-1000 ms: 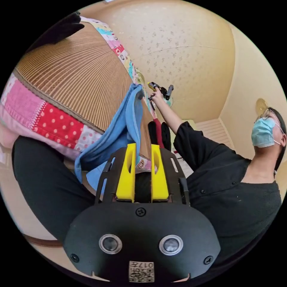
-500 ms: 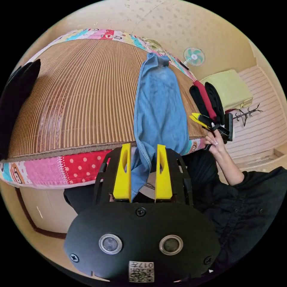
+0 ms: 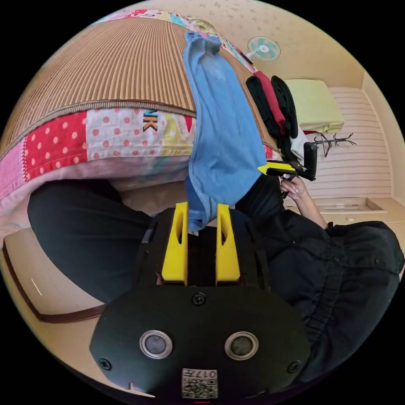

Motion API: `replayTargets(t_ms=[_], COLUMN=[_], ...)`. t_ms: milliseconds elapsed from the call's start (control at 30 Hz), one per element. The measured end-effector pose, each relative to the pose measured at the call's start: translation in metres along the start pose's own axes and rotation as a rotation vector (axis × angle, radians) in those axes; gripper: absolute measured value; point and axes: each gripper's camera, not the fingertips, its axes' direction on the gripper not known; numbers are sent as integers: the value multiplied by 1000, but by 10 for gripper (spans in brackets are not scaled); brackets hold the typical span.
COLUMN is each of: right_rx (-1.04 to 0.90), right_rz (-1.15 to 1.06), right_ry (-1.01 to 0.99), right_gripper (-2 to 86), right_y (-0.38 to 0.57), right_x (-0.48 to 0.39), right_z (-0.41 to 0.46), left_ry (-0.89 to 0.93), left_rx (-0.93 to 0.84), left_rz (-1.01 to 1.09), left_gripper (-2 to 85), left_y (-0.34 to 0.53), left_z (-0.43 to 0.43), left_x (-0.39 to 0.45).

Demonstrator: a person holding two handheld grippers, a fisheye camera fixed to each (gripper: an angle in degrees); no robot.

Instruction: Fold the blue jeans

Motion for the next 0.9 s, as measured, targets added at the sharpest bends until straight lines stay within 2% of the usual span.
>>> replayTargets(t_ms=[167,267,433,500,600,733,833,900], right_rx=[314,430,425,429,371,419,391,330], right_rz=[141,204,285,238,203,237,248,230], right_ry=[-82,-52,-111,-97,-144,-239,-365,-369], right_gripper=[97,120,133,130,134,127,111,89], right_y=[-6,-37,-82,-82,-69,-45,-64,-79], right_x=[54,93,145,141,131,142,157,156], right_z=[-54,-72,-47,-39,-38,-30,-20,-8], left_ry=[41,-11,-61,-34,23,57,83,183], left_rx=[116,206,186,259,227,239,177,84], left_rz=[101,112,30,54,83,51,15,1], left_gripper=[121,124,132,115,123,123,86,49], left_y=[-66,-123,-175,-155,-121,-98,-112,-129], left_z=[-21,-15,27,27,28,26,28,35], left_x=[11,12,-14,-19,-20,-32,-53,-73])
